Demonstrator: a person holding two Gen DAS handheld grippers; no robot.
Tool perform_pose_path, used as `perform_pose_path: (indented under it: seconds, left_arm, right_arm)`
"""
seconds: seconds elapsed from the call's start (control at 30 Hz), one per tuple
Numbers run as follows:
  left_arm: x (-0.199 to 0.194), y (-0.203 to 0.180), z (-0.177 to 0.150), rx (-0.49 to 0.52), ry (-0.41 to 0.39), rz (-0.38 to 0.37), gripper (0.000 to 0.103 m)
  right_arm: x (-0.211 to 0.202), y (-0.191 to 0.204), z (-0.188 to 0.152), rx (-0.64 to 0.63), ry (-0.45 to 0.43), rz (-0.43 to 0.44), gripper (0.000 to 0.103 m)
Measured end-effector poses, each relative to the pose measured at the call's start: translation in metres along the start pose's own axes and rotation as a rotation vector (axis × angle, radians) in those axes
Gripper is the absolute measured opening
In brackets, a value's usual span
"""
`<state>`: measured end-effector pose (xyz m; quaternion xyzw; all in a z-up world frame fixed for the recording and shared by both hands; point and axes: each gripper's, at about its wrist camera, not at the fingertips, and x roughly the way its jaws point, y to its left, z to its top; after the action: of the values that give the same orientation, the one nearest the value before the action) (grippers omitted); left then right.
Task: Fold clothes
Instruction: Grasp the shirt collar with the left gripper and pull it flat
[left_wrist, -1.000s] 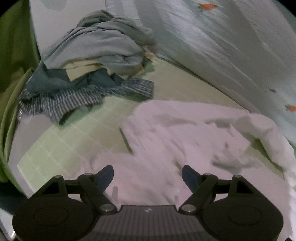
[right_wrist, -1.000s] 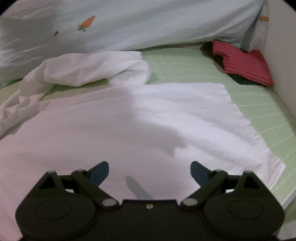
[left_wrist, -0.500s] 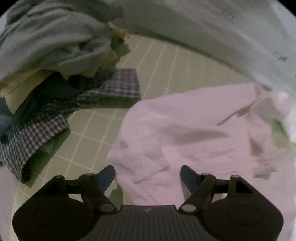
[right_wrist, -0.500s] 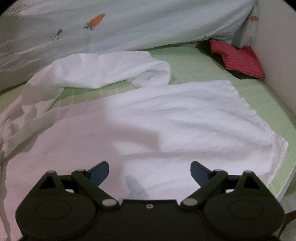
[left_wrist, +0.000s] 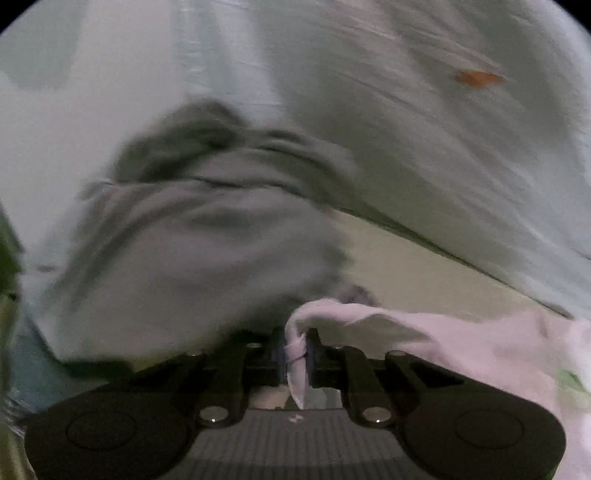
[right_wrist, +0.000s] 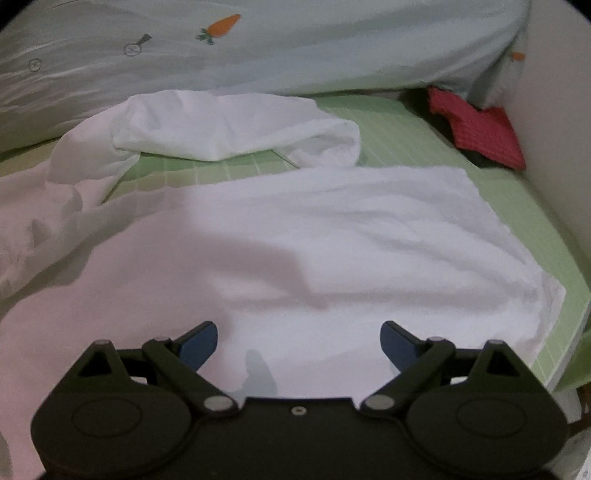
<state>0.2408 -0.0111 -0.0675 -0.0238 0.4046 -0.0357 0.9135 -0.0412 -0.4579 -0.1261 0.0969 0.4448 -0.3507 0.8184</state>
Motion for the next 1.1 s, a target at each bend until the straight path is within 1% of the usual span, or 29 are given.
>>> perform_pose_path:
  seconds: [0.07,0.1,0.13,0.17,0.2,0.23,0.3,0.43,0.6,0.67,0.7,0.87,0.93,1.0,1.03,1.07,1.1]
  left_arm:
    - [0.005,0.007,-0.004,-0.012,0.044,0.041,0.026]
    - [0.001,0.008,-0.011,-0.007,0.051,0.043,0.030]
    - [-0.003,0.007,-0.019,0.009,0.057,0.040,0.043]
    - [-0.008,0.006,-0.028,0.025,0.063,0.037,0.060]
    - [-0.013,0.006,-0.037,0.033,0.075,0.035,0.068]
    - [-0.017,0.007,-0.047,0.032,0.091,0.034,0.074]
    - [-0.025,0.011,-0.066,0.023,0.123,0.025,0.074]
    - [-0.038,0.019,-0.096,-0.039,0.178,-0.026,0.074]
    - [-0.054,0.030,-0.133,-0.117,0.247,-0.090,0.078]
    - [-0.061,0.035,-0.147,-0.148,0.274,-0.115,0.082]
    - [-0.064,0.037,-0.155,-0.164,0.288,-0.128,0.082]
    - [-0.065,0.036,-0.175,-0.257,0.321,-0.172,0.084]
    - [-0.060,0.034,-0.179,-0.259,0.342,-0.155,0.084]
    - [-0.054,0.032,-0.181,-0.252,0.364,-0.127,0.080]
    - [-0.052,0.031,-0.181,-0.245,0.366,-0.118,0.072]
    - [-0.053,0.031,-0.181,-0.234,0.359,-0.111,0.055]
    - [-0.054,0.029,-0.182,-0.216,0.350,-0.103,0.045]
  right_arm:
    - [0.001,0.004,0.003,-0.017,-0.002,0.012,0.096]
    - [0.000,0.006,0.004,-0.027,-0.006,0.017,0.096]
    - [0.000,0.007,0.004,-0.037,-0.010,0.022,0.096]
    - [0.000,0.008,0.005,-0.042,-0.011,0.026,0.096]
    - [0.000,0.008,0.006,-0.048,-0.012,0.031,0.096]
    - [0.000,0.009,0.006,-0.052,-0.013,0.036,0.096]
    - [0.001,0.009,0.005,-0.051,-0.009,0.048,0.096]
    - [0.000,0.011,-0.001,-0.064,-0.005,0.067,0.096]
    - [-0.003,0.012,-0.009,-0.083,0.002,0.100,0.096]
    - [-0.006,0.012,-0.013,-0.093,0.000,0.109,0.096]
    - [-0.007,0.011,-0.014,-0.097,-0.001,0.112,0.096]
    - [-0.012,0.009,-0.022,-0.098,0.004,0.126,0.096]
    - [-0.014,0.010,-0.027,-0.103,0.006,0.131,0.096]
    - [-0.015,0.012,-0.031,-0.107,0.010,0.136,0.096]
    - [-0.016,0.012,-0.033,-0.110,0.012,0.140,0.096]
    - [-0.017,0.012,-0.035,-0.112,0.013,0.144,0.096]
    - [-0.018,0.013,-0.037,-0.113,0.012,0.151,0.096]
